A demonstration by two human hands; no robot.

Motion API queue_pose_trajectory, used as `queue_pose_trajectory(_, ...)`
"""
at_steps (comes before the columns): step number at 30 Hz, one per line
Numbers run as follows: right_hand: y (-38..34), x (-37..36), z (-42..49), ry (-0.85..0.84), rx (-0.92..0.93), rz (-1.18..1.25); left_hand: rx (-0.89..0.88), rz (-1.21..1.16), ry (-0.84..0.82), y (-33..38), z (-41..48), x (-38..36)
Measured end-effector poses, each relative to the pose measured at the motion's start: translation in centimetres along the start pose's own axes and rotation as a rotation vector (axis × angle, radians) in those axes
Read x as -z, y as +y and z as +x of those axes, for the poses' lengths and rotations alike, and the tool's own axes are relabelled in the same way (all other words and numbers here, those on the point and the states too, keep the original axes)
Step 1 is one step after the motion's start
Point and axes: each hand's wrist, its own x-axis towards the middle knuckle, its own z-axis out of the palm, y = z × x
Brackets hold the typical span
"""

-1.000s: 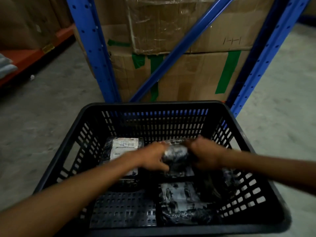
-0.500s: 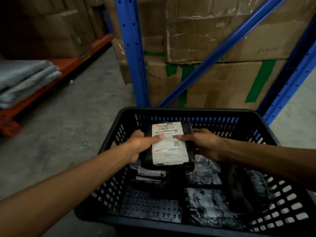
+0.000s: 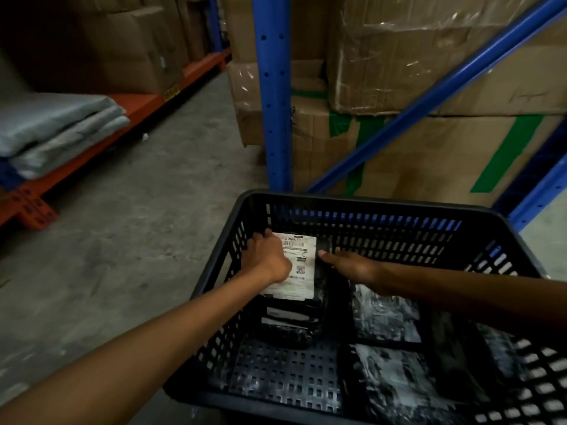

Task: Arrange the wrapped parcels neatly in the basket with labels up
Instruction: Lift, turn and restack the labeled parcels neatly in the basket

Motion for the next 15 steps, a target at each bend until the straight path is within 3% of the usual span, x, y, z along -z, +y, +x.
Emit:
queue_pose_trajectory(3,1.7,4.2,-0.9,0.113,0.102,-0.472,-0.314,0.071,0.169,3.2,-1.6,-0.5)
queue_pose_trajectory(5,4.3,6.5,-2.3,0.125,0.144,-0.804,-0.508,0.051,0.128,6.1,-2.9,-2.4)
queue_pose_trajectory(8,9.0,7.8,-4.3,0.019,0.123,-1.079,-0.653,0.18,-0.068,10.0,-4.7,-7.5)
queue_pose_trajectory(12,13.2,6.1,-3.8,-0.109,0.086,-1.224,-0.486,0.494,-0.356,10.3,-3.2,-13.2)
queue_pose_trajectory(15,13.8,4.2,-2.6,-0.085,-0.031,-1.237,-0.393,0.592,-0.386,9.7,-1.9,-15.6)
